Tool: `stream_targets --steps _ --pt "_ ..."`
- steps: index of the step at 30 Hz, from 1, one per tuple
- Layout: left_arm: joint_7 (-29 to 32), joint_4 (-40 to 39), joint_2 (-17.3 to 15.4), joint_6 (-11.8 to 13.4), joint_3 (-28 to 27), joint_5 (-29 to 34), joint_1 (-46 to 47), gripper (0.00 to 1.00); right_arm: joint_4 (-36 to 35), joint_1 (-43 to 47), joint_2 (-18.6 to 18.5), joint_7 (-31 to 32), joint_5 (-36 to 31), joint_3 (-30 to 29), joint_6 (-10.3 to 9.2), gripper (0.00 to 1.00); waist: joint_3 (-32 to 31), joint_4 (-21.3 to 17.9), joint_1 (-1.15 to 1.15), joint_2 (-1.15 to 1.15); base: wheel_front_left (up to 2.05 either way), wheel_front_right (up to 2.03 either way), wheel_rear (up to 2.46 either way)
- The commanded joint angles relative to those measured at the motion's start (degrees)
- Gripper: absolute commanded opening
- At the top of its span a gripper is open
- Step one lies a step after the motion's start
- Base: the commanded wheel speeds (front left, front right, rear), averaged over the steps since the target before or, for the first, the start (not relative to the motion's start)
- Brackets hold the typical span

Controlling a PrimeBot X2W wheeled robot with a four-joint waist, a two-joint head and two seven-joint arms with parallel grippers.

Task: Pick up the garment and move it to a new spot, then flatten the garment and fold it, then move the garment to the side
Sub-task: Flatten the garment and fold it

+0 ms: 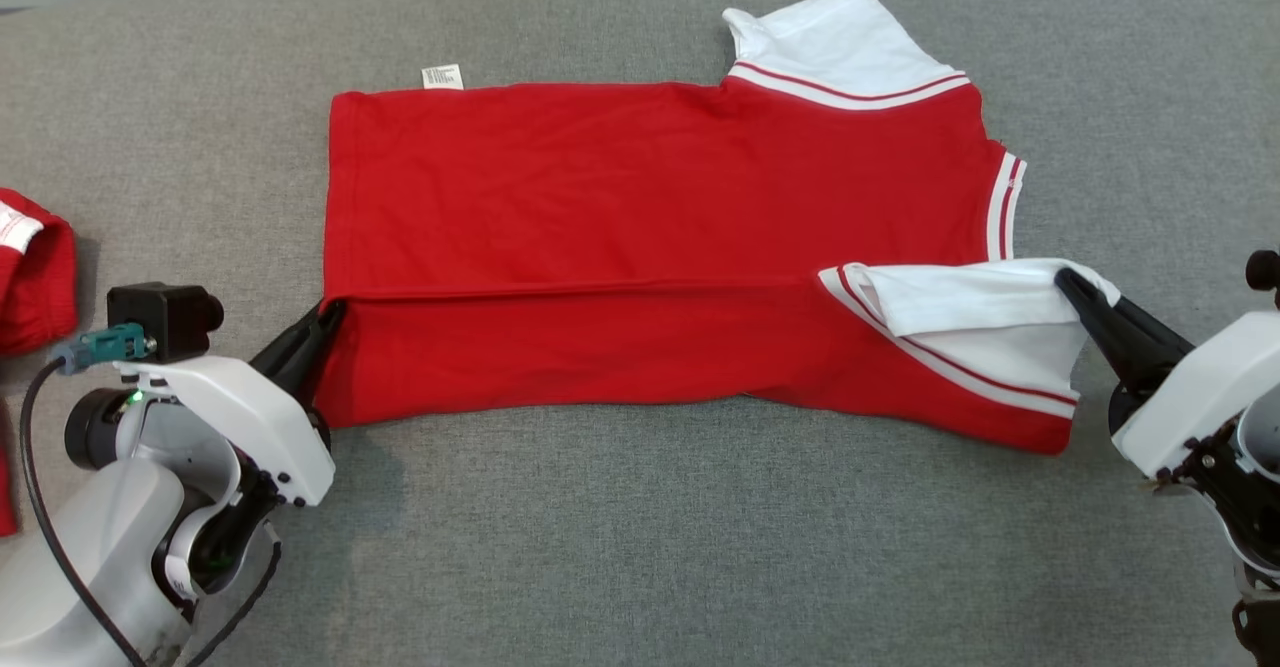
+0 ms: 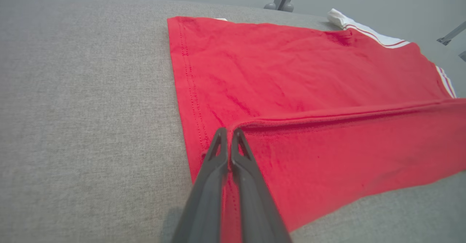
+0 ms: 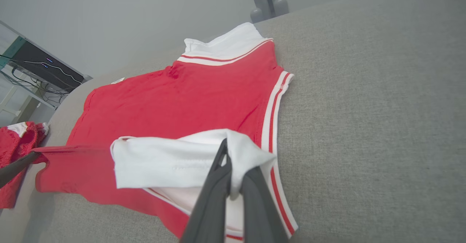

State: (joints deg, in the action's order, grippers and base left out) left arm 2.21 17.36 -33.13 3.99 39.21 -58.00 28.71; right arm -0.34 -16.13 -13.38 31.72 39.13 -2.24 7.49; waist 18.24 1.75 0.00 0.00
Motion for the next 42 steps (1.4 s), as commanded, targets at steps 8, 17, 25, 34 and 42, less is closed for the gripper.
stream_targets --steps 8,17,25,34,42 --pt "-0.8 5.8 1.7 -3.5 0.5 0.8 5.0 0.0 6.1 -5.3 -2.3 -4.4 1.1 2.9 0.03 0.0 2.5 -0.3 0.0 0.0 0.0 0.0 0.0" --pt "-2.1 10.3 2.8 -4.5 0.3 1.0 7.5 0.0 9.9 -8.4 -3.2 -7.5 2.3 5.8 0.03 0.0 3.7 -0.7 0.0 0.0 0.0 0.0 0.0" --pt "-2.2 13.4 4.2 -5.1 0.8 1.2 8.6 0.0 13.1 -10.5 -4.3 -10.5 3.9 9.2 0.03 0.09 3.3 -0.5 0.0 0.0 0.0 0.0 0.0" --pt "-2.4 16.2 5.3 -5.7 1.8 1.3 8.6 1.0 16.0 -11.1 -5.5 -13.3 6.1 12.4 0.03 1.0 1.4 -0.3 0.0 0.0 0.0 0.0 0.0" --pt "-2.7 17.1 5.6 -5.2 2.2 1.2 7.3 1.0 18.1 -10.4 -6.7 -16.4 7.5 14.4 0.03 1.0 -1.7 -0.1 0.0 0.0 0.0 0.0 0.0"
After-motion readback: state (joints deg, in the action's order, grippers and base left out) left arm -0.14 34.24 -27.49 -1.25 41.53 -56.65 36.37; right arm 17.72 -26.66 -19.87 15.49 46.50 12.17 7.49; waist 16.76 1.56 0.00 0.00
